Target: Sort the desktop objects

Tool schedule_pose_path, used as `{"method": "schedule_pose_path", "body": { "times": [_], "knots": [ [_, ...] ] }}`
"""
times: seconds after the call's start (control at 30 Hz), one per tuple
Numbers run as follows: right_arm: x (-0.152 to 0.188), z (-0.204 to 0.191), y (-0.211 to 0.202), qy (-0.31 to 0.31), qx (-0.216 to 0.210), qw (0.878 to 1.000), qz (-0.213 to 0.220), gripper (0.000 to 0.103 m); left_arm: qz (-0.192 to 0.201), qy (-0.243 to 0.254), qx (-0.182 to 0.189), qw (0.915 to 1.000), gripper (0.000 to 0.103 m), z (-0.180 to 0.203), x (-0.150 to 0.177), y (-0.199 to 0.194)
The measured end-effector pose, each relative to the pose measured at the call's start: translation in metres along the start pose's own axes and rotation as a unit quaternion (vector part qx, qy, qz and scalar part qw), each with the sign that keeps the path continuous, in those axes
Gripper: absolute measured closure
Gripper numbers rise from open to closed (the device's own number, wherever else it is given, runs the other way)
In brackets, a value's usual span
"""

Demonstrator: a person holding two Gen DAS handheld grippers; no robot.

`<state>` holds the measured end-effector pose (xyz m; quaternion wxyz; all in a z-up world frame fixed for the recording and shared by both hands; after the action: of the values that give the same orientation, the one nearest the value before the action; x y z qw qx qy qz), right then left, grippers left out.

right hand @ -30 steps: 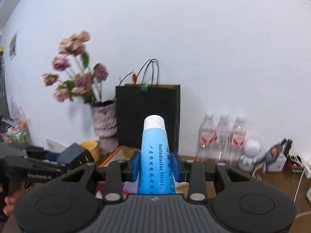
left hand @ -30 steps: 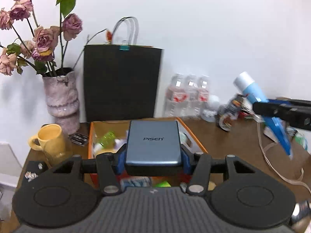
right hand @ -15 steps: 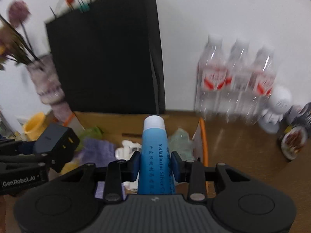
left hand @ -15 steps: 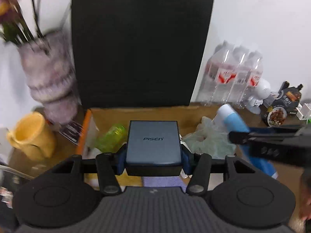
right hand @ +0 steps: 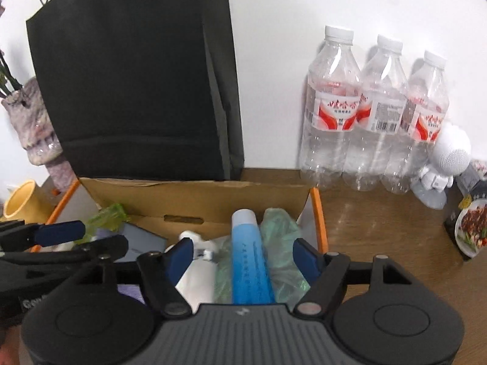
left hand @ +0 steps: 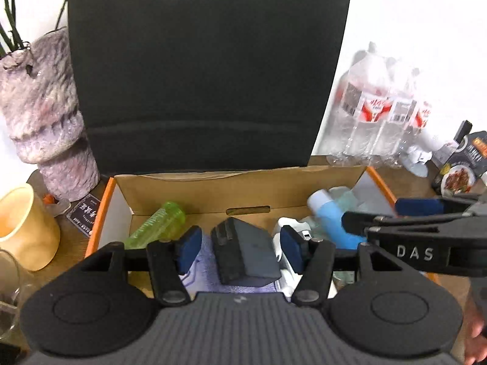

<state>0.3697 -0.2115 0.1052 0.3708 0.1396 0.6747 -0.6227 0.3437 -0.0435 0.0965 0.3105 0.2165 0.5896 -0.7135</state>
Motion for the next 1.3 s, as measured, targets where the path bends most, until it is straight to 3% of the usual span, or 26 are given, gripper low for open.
{"method": "schedule_pose_path", "body": {
  "times": [0.2,0.3,0.37,0.4,0.53,0.67,0.83,0.97,1.1,1.17,1.3],
  "knots": [
    [0.008,-0.005,-0.034,-0.001,-0.009,1.000,-0.012,0.027,0.007,-0.011,-0.021,0.9997,0.036,-0.002,0.004,-0.033],
    [0.021,-0.007,-0.060,0.007,-0.013,1.000,-0.003,0.027,0.007,-0.013,-0.018,0.9997,0.035,-0.007,0.024,-0.057],
    [0.035,-0.011,-0.080,0.014,-0.019,1.000,0.009,0.021,0.007,-0.013,-0.015,0.9998,0.035,-0.012,0.041,-0.075],
    [0.044,-0.014,-0.090,0.016,-0.022,1.000,0.015,0.017,0.006,-0.013,-0.013,0.9998,0.031,-0.014,0.049,-0.084],
    [0.086,-0.027,-0.130,0.030,-0.036,0.998,0.041,0.016,0.008,-0.013,-0.004,0.9999,0.019,-0.023,0.086,-0.120],
    [0.142,-0.050,-0.163,0.033,-0.046,0.997,0.060,0.014,0.000,-0.025,0.022,0.9994,0.001,-0.039,0.156,-0.149],
    [0.233,-0.093,-0.184,0.004,-0.021,0.997,0.075,0.008,0.013,-0.046,-0.004,0.9989,0.001,-0.072,0.254,-0.174],
    [0.297,-0.120,-0.188,-0.013,0.009,0.997,0.073,0.008,0.023,-0.054,-0.038,0.9975,0.001,-0.096,0.302,-0.193],
    [0.333,-0.134,-0.193,-0.011,0.005,0.997,0.082,0.008,0.053,-0.062,-0.030,0.9963,0.000,-0.103,0.324,-0.212],
    [0.338,-0.141,-0.198,-0.017,-0.003,0.995,0.097,0.008,0.056,-0.059,-0.014,0.9966,0.000,-0.101,0.329,-0.212],
    [0.339,-0.152,-0.203,-0.041,-0.005,0.993,0.112,0.004,0.060,-0.039,-0.017,0.9973,0.000,-0.091,0.334,-0.208]
  ]
}}
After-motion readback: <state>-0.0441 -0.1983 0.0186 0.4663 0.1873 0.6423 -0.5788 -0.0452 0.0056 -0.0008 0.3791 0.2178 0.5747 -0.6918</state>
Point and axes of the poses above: each gripper's, at about its wrist camera, not at the fingertips, and y roughly the way its jaws point, z to its right, x to its underside, the point moved 1 cm from there along y, roughly the way its jaws point, and after that the axes turned 14 degrees about -y, right-handed, at the moved point
